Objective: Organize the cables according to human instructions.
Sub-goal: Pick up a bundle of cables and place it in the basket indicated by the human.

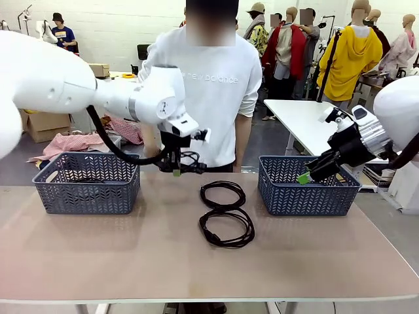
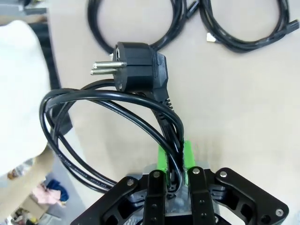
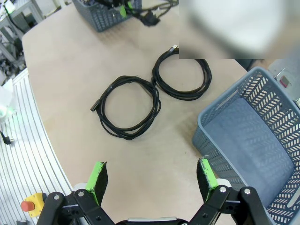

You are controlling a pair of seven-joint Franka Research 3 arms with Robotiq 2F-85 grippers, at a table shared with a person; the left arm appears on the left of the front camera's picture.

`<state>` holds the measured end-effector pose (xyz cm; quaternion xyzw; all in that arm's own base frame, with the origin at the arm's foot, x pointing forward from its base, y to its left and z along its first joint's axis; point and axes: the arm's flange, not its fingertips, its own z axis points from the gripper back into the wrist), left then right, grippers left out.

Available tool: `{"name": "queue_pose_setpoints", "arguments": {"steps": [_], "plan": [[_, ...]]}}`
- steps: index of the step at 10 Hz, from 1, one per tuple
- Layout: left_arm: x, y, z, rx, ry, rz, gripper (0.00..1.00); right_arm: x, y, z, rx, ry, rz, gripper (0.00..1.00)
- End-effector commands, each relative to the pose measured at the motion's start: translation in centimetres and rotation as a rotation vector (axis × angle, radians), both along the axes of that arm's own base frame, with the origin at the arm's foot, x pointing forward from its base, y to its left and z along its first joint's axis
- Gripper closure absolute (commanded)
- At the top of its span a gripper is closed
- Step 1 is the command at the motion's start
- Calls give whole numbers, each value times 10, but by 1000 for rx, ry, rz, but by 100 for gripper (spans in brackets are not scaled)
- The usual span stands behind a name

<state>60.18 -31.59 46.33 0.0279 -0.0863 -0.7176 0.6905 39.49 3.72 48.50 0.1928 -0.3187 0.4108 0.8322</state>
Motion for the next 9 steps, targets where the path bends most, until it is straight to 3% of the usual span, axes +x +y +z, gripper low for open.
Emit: {"name": "queue_pose_setpoints", "arguments": {"steps": [1, 4, 9], "plan": [[-27, 39, 29, -13, -39, 41, 100, 3, -1, -1, 22, -16, 23, 0], [-52, 107, 69, -31, -117, 154, 100, 3, -1, -1, 22, -16, 23, 0], [-59, 209, 58, -56, -118, 326, 100, 3, -1, -1, 22, -16, 23, 0]]}}
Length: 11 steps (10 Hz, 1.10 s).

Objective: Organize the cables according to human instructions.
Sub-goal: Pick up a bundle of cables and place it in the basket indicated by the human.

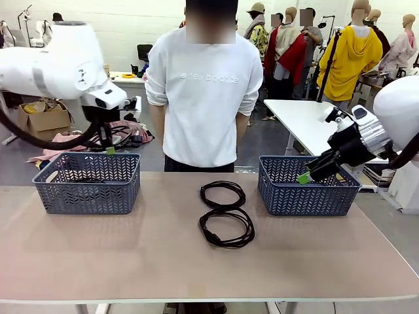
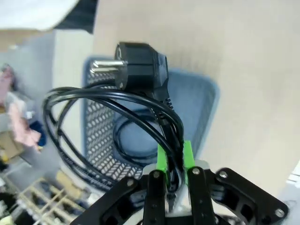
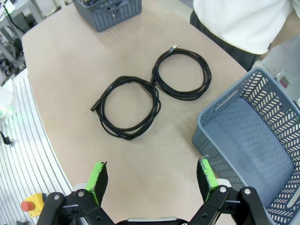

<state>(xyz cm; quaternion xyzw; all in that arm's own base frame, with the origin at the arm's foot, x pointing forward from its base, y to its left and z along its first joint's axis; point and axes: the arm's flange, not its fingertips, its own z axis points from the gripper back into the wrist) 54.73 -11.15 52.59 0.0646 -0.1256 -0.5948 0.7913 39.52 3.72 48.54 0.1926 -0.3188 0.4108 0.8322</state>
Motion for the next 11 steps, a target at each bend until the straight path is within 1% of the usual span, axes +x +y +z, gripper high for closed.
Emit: {"name": "queue_pose_setpoints", "arguments": {"steps": [1, 3, 5, 8, 11], "plan": [[3, 18, -13, -25, -23, 22, 100, 3, -1, -2, 22, -16, 23, 0], [20, 31, -27, 8, -23, 13, 100, 3, -1, -2, 22, -16, 23, 0], [34, 42, -40, 22, 7, 12, 100, 3, -1, -2, 22, -16, 23, 0], [47, 49, -57, 39, 30, -20, 100, 3, -1, -2, 22, -16, 23, 0], [56, 50, -72, 38, 36, -4, 100, 3, -1, -2, 22, -16, 23, 0]]}}
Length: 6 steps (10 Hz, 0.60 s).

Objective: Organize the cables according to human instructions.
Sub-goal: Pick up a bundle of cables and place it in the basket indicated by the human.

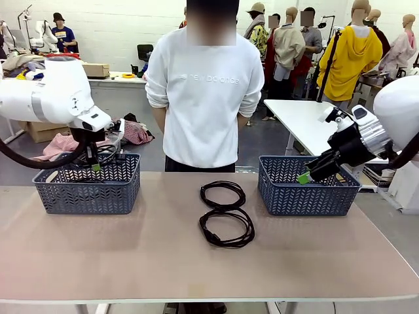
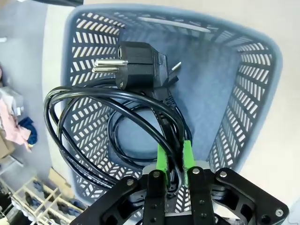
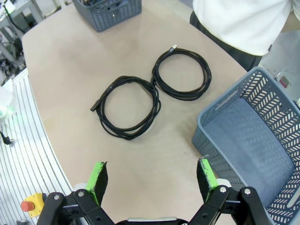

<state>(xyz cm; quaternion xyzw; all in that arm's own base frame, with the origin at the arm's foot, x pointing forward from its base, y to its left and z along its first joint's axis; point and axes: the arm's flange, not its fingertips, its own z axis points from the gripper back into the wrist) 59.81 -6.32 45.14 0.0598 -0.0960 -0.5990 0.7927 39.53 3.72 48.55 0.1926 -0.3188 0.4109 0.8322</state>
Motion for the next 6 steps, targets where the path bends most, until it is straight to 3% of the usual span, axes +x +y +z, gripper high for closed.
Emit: {"name": "queue_pose_setpoints", "arguments": {"steps": [1, 2, 3, 4, 5, 6], "plan": [[6, 1, -1, 10, -12, -7, 100, 3, -1, -2, 22, -16, 23, 0], [7, 1, -4, 17, -3, -7, 100, 3, -1, -2, 22, -16, 23, 0], [7, 1, -4, 22, -1, -6, 66, 3, -1, -2, 22, -16, 23, 0], [7, 0, -4, 24, 0, -11, 66, 3, -1, -2, 22, -16, 23, 0], [7, 1, -3, 24, 2, -6, 47, 3, -1, -2, 22, -16, 23, 0], [6, 1, -1, 24, 6, -7, 61, 3, -1, -2, 22, -16, 23, 0]]}}
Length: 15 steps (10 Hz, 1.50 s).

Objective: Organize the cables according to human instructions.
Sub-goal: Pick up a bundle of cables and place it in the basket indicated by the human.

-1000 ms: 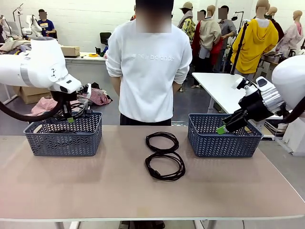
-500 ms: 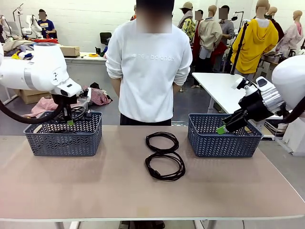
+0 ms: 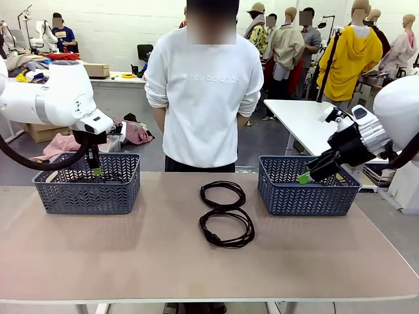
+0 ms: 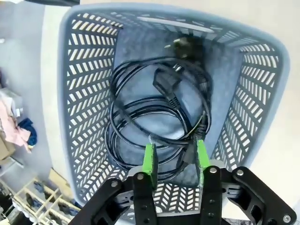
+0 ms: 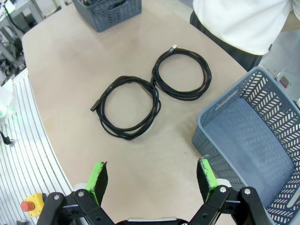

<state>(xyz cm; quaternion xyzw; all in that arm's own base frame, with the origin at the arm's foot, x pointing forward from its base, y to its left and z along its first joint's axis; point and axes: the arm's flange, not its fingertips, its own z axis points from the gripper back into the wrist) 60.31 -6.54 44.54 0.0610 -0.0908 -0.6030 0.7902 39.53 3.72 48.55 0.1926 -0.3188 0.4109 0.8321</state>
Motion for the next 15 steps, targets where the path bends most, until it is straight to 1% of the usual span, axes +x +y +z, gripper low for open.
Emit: {"name": "queue_pose_setpoints", "arguments": {"steps": [1, 2, 3, 4, 5, 6, 7, 8, 9, 11, 12, 13, 15], "plan": [[0, 4, 7, 9, 4, 1, 27, 3, -1, -2, 22, -16, 23, 0], [-1, 4, 8, 9, 10, 3, 42, 3, -1, -2, 22, -16, 23, 0], [-2, 4, 8, 3, 20, 4, 8, 3, -1, -2, 22, -16, 23, 0], [-2, 4, 8, -11, 24, 2, 23, 3, -1, -2, 22, -16, 23, 0], [-3, 3, 6, -18, 32, 3, 0, 3, -1, -2, 22, -16, 23, 0], [-4, 3, 5, -26, 36, 4, 22, 3, -1, -2, 22, -16, 23, 0], [-4, 3, 6, -29, 38, 5, 0, 3, -1, -2, 22, -16, 23, 0], [-5, 3, 5, -31, 39, 6, 3, 3, -1, -2, 22, -16, 23, 0], [-6, 3, 5, -36, 35, 4, 0, 3, -1, -2, 22, -16, 23, 0], [-8, 3, 5, -44, 30, 10, 0, 3, -1, -2, 22, -16, 23, 0], [-8, 0, 5, -60, 8, 31, 0, 3, -1, -2, 22, -16, 23, 0], [-3, 0, 3, -19, 32, 12, 0, 3, -1, -2, 22, -16, 23, 0], [-3, 0, 3, -19, 32, 12, 0, 3, -1, -2, 22, -16, 23, 0]]}}
